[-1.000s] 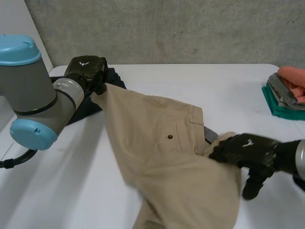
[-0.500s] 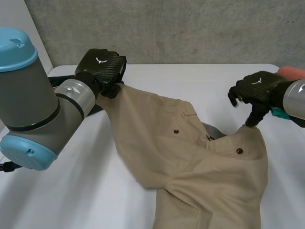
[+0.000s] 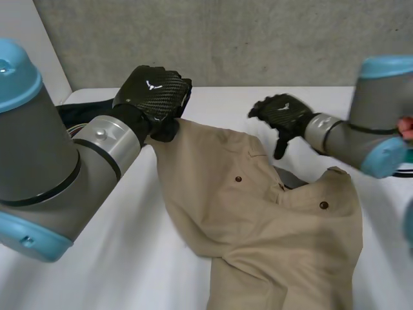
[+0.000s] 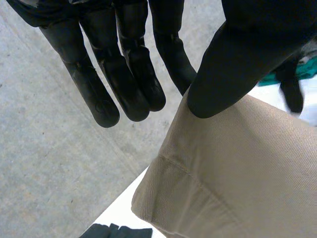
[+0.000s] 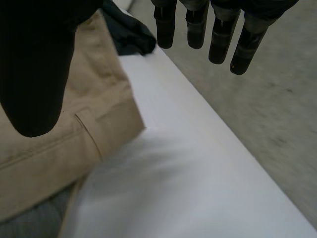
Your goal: Fold the laundry.
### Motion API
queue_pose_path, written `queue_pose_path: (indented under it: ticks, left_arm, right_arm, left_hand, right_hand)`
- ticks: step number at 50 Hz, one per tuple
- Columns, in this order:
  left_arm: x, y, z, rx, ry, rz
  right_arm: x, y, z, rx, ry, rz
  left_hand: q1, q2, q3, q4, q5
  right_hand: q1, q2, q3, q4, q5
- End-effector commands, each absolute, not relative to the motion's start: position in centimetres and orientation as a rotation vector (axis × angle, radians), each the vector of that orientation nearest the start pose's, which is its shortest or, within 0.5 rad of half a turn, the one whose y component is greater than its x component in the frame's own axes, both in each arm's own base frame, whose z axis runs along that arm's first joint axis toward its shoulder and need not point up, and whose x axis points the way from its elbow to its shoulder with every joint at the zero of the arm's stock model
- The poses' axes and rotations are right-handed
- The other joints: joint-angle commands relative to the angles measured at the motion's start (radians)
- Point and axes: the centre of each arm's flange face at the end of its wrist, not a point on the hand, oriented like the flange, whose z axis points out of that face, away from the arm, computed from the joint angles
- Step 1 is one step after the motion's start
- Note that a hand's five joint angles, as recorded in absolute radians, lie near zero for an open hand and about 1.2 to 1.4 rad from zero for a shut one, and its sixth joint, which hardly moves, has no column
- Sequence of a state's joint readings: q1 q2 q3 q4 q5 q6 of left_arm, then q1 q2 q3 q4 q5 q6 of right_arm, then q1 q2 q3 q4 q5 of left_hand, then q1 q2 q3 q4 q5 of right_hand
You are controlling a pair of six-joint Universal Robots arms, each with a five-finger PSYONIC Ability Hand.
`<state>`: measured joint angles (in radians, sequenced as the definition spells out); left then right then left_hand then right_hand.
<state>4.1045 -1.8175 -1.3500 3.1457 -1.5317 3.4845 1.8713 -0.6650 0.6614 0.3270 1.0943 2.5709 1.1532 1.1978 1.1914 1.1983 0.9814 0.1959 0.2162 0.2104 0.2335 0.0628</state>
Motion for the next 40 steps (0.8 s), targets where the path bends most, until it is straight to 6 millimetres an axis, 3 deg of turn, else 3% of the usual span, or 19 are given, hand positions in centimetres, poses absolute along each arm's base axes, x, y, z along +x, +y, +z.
queue_pose_path:
  ticks: [1, 5, 7, 10, 13, 18, 20, 21, 22, 24, 26, 28, 32, 36, 40]
  left_arm:
    - [-31.2, -20.9, 30.4, 1.142, 2.101, -2.359]
    - [-31.0, -20.6, 30.4, 1.148, 2.105, -2.355]
    - [-31.0, -20.5, 30.3, 1.149, 2.107, -2.353]
    - [-31.0, -20.6, 30.3, 1.147, 2.099, -2.360]
    - [-31.1, -21.3, 30.5, 1.132, 2.081, -2.374]
    - [-32.1, -23.7, 32.1, 1.075, 1.923, -2.488]
    - [-32.4, -26.2, 33.5, 1.008, 1.763, -2.559]
    - [-32.3, -27.0, 34.1, 0.978, 1.709, -2.581]
    - [-32.2, -27.9, 34.7, 0.943, 1.652, -2.602]
    - [-31.9, -29.8, 37.5, 0.842, 1.460, -2.678]
    - [-31.8, -31.2, 40.3, 0.716, 1.291, -2.764]
    - [-31.9, -31.6, 41.8, 0.648, 1.205, -2.812]
    - [-31.9, -31.7, 44.4, 0.534, 1.052, -2.890]
    - [-31.9, -31.5, 44.5, 0.519, 1.041, -2.901]
    - [-32.3, -31.4, 41.6, 0.563, 1.167, -2.855]
  right_arm:
    - [33.8, -38.9, 13.5, -1.323, 1.864, -1.627]
    - [34.3, -39.3, 12.1, -1.317, 1.853, -1.650]
    - [34.5, -40.0, 12.4, -1.308, 1.820, -1.729]
    - [34.5, -41.3, 13.3, -1.246, 1.806, -1.866]
    - [34.4, -42.4, 14.8, -1.160, 1.787, -2.006]
    - [34.0, -43.8, 22.4, -0.969, 1.616, -2.330]
    - [33.7, -43.9, 24.9, -0.912, 1.547, -2.430]
    - [33.3, -44.0, 27.5, -0.841, 1.479, -2.535]
    - [33.1, -44.0, 28.7, -0.810, 1.449, -2.578]
    - [32.2, -43.7, 32.5, -0.712, 1.333, -2.703]
    - [31.7, -43.3, 34.8, -0.662, 1.262, -2.768]
    - [31.1, -42.4, 37.9, -0.597, 1.160, -2.839]
    - [30.2, -40.8, 42.0, -0.532, 1.022, -2.914]
    - [29.7, -39.6, 43.8, -0.514, 0.976, -2.918]
    - [29.0, -39.1, 43.6, -0.533, 1.017, -2.884]
  left_hand:
    - [0.243, 0.198, 0.205, 0.198, 0.240]
    - [0.243, 0.198, 0.205, 0.198, 0.240]
    - [0.243, 0.198, 0.205, 0.198, 0.240]
    - [0.243, 0.198, 0.205, 0.198, 0.240]
    - [0.243, 0.198, 0.205, 0.198, 0.240]
    - [0.243, 0.198, 0.205, 0.198, 0.240]
    - [0.243, 0.198, 0.205, 0.198, 0.240]
    - [0.243, 0.198, 0.205, 0.198, 0.240]
    - [0.243, 0.198, 0.205, 0.198, 0.240]
    - [0.243, 0.198, 0.205, 0.198, 0.240]
    - [0.243, 0.198, 0.205, 0.198, 0.240]
    - [0.243, 0.198, 0.205, 0.198, 0.240]
    - [0.243, 0.198, 0.205, 0.198, 0.240]
    - [0.243, 0.198, 0.205, 0.198, 0.240]
    - [0.243, 0.198, 0.205, 0.198, 0.240]
  right_hand:
    - [-0.021, -0.042, -0.036, -0.059, -0.063]
    - [0.211, 0.191, 0.196, 0.173, 0.170]
    - [0.715, 0.694, 0.700, 0.677, 0.673]
    - [1.199, 1.179, 1.185, 1.162, 1.158]
    - [1.200, 1.180, 1.186, 1.163, 1.159]
    - [1.200, 1.180, 1.186, 1.163, 1.159]
    - [1.200, 1.180, 1.186, 1.163, 1.159]
    - [1.200, 1.180, 1.186, 1.163, 1.159]
    - [1.200, 1.180, 1.186, 1.163, 1.159]
    - [1.200, 1.180, 1.186, 1.163, 1.159]
    - [1.200, 1.180, 1.186, 1.163, 1.159]
    - [1.200, 1.180, 1.186, 1.163, 1.159]
    - [1.200, 1.180, 1.186, 1.163, 1.159]
    - [1.200, 1.180, 1.186, 1.163, 1.159]
    - [1.200, 1.180, 1.186, 1.163, 1.159]
